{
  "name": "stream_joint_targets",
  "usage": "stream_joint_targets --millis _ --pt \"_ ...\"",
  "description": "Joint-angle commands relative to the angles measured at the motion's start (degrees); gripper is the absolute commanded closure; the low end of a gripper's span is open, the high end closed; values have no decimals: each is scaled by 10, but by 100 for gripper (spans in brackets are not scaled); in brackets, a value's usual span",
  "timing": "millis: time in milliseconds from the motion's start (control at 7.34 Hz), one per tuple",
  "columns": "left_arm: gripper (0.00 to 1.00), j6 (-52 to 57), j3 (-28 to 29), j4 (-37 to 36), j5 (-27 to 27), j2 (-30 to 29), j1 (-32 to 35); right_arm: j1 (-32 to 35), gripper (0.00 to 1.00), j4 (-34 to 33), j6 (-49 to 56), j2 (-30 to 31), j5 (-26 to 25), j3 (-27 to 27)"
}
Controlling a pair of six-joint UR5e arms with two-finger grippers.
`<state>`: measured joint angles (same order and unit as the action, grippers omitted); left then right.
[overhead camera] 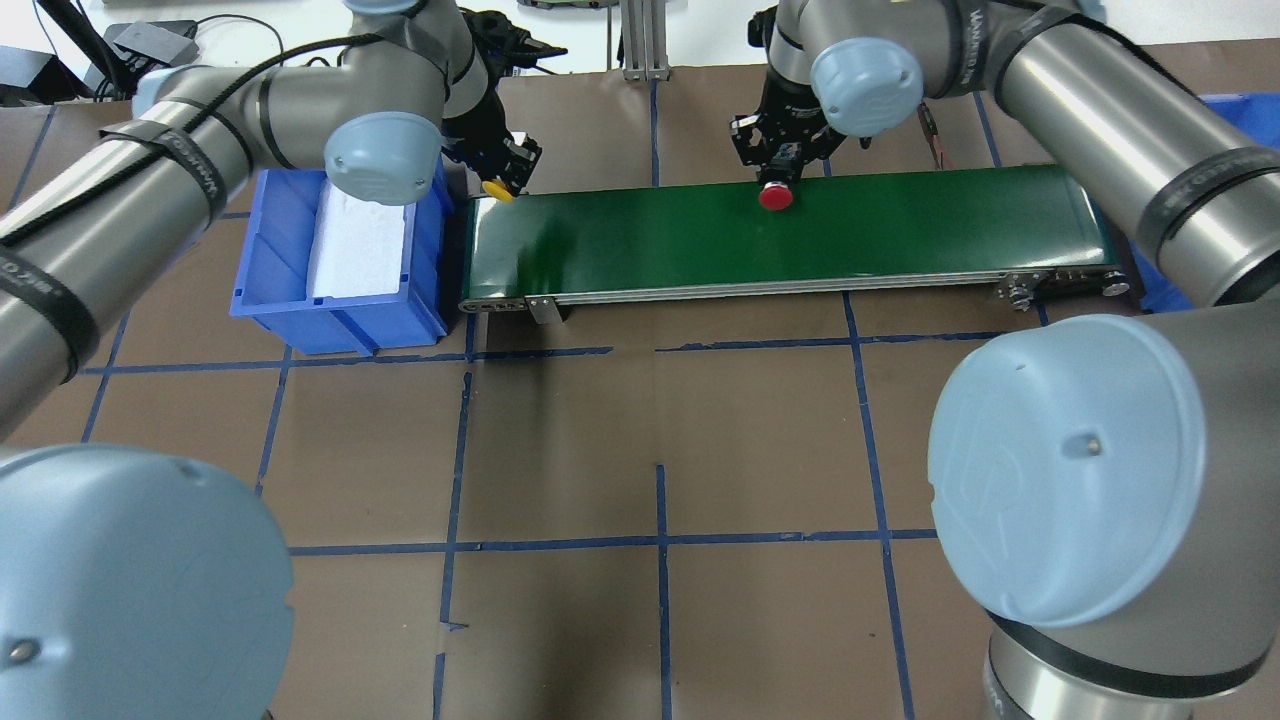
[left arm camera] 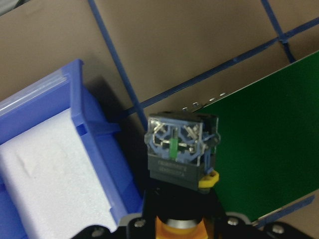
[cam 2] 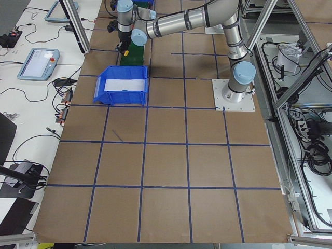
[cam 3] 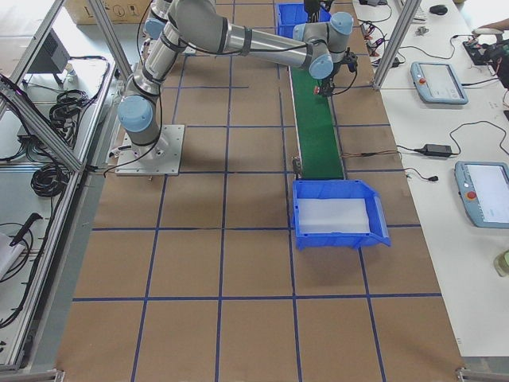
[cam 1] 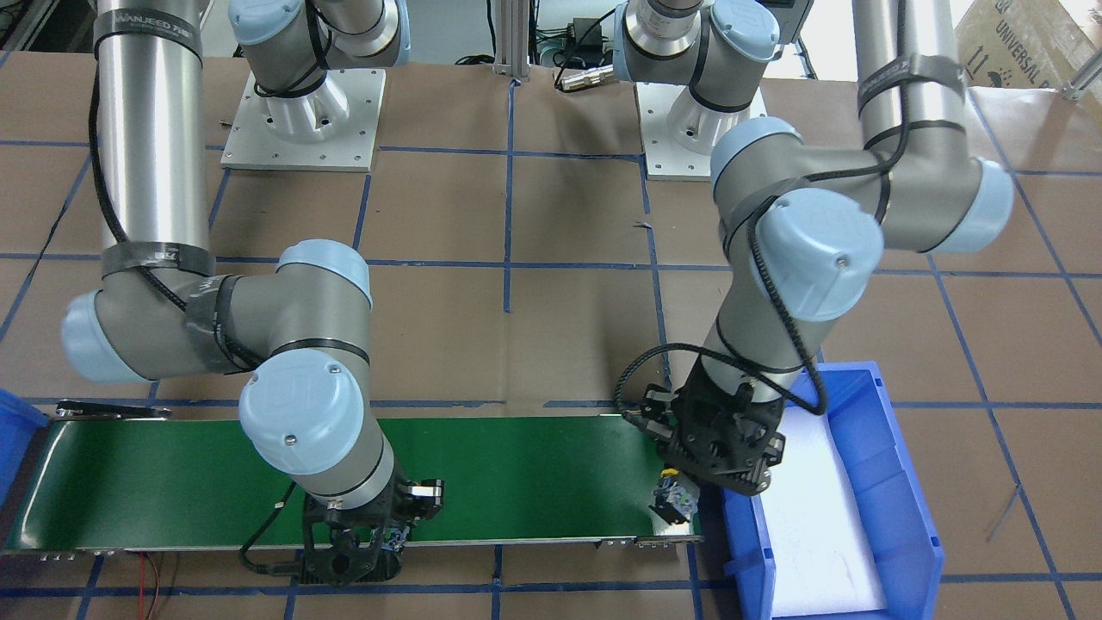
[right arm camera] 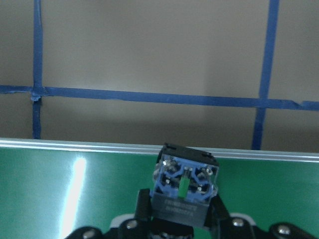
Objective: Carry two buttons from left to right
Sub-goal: 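Place yellow button on belt while right gripper carries red button to bin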
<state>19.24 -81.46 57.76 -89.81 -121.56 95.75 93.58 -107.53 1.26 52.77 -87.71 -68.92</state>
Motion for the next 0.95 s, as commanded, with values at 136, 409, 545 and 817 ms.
stream_joint_targets --millis 136,409,545,817 --pt "66 -3 0 -5 -32 -30 4 -123 93 61 193 45 0 5" --pt "3 -3 1 5 -48 -14 2 -196 93 74 300 58 -24 9" --pt "0 -3 8 29 -49 -4 1 -243 93 74 359 60 -24 11" --pt "0 -3 34 83 -62 5 0 -330 93 75 450 58 -22 16"
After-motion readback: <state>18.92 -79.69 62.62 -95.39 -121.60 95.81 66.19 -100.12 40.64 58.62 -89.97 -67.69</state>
